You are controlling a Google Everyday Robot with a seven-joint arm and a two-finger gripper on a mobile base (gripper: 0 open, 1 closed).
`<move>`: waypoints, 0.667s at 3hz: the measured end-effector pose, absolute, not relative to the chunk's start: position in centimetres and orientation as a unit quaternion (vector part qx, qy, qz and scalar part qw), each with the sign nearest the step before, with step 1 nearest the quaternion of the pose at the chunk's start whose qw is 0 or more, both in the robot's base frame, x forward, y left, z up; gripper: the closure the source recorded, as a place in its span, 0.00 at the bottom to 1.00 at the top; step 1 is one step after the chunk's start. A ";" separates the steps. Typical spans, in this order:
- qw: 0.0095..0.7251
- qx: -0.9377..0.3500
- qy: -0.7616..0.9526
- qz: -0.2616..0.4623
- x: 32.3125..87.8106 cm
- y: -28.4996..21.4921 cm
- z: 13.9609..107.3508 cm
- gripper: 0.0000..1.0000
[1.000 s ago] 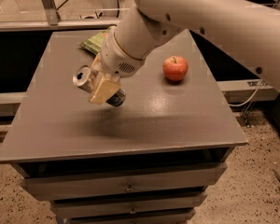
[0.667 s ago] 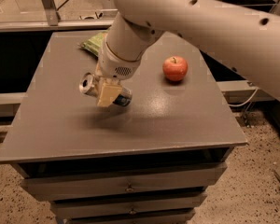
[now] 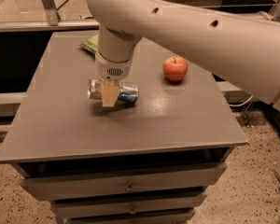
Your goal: Knock redbull can over
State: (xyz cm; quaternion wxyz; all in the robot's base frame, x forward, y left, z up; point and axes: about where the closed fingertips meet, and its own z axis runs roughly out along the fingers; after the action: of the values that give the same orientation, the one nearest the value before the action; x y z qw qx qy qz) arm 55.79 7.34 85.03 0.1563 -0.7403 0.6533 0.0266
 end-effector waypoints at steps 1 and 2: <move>0.140 -0.728 0.670 0.020 56.4 7.2 84.5 0.28; 0.141 -0.719 0.679 0.034 56.7 6.9 84.7 0.04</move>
Offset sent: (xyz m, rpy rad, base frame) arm 0.0139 -0.0086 -0.0005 0.0206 0.0703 -0.0903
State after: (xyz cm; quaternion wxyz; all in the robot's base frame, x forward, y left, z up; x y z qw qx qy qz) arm 56.70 6.88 84.74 0.1410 -0.7192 0.6795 0.0345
